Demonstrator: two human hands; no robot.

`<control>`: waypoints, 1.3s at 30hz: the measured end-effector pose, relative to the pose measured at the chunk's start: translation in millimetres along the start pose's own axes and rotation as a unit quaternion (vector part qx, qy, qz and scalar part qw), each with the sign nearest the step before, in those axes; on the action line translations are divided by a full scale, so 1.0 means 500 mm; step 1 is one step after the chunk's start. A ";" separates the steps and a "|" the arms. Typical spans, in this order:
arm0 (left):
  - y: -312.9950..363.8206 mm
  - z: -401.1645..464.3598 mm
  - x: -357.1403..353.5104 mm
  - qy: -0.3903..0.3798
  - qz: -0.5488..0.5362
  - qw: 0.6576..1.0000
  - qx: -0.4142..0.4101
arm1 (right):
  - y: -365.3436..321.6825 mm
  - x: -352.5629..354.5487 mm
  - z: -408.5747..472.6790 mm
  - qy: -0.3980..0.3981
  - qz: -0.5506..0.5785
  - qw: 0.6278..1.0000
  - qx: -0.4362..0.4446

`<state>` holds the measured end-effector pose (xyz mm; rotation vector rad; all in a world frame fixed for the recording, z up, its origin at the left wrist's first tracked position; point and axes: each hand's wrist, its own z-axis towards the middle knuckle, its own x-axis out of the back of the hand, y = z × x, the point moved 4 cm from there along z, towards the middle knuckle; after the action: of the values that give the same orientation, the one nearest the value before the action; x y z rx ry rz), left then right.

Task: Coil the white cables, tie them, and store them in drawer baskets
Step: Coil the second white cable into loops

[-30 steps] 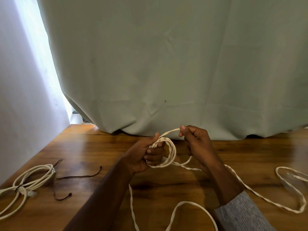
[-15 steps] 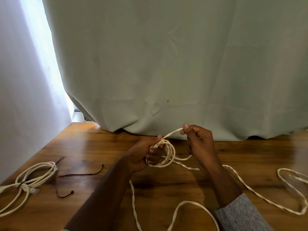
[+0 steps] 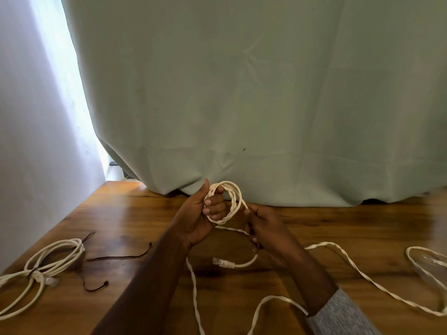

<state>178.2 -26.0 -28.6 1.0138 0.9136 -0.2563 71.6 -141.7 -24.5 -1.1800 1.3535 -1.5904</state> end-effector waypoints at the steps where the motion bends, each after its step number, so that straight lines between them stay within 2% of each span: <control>1: 0.000 0.000 -0.001 -0.006 -0.001 1.000 -0.001 | -0.001 -0.001 -0.002 -0.003 0.004 1.000 -0.004; 8: -0.006 0.001 -0.016 -0.006 0.037 0.999 -0.034 | 0.020 -0.033 -0.010 -0.037 0.006 0.996 -0.080; 12: 0.006 0.005 -0.021 0.039 0.076 0.991 -0.104 | 0.031 -0.059 -0.023 -0.109 0.008 0.988 -0.108; 14: 0.016 0.007 -0.014 0.061 0.080 0.984 -0.144 | 0.034 -0.071 -0.024 -0.116 -0.026 0.988 -0.095; 19: 0.035 0.013 0.019 0.119 0.074 0.968 -0.210 | 0.008 -0.077 -0.028 -0.062 -0.141 0.988 -0.004; 23: 0.036 0.011 0.026 0.149 0.079 0.957 -0.236 | -0.012 -0.081 -0.037 -0.080 -0.196 0.976 0.053; 27: 0.038 0.012 0.031 0.189 0.114 0.944 -0.247 | -0.012 -0.082 -0.048 -0.095 -0.161 0.982 0.027; 29: 0.037 0.013 0.035 0.204 0.164 0.934 -0.245 | -0.011 -0.081 -0.049 -0.099 -0.153 0.983 0.034; 33: 0.010 0.005 0.024 0.192 0.344 0.891 -0.224 | -0.026 -0.072 -0.047 -0.110 -0.145 0.975 0.129; 37: -0.014 -0.002 -0.003 0.130 0.485 0.842 -0.199 | -0.042 -0.043 -0.036 -0.043 -0.118 0.972 0.198; 39: -0.025 -0.002 -0.009 0.111 0.505 0.838 -0.175 | -0.043 -0.024 -0.029 -0.018 -0.085 0.973 0.212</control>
<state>167.4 -32.9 -33.1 1.0599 0.4885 0.9107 62.4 -122.1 -5.9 -1.0707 0.8454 -1.8545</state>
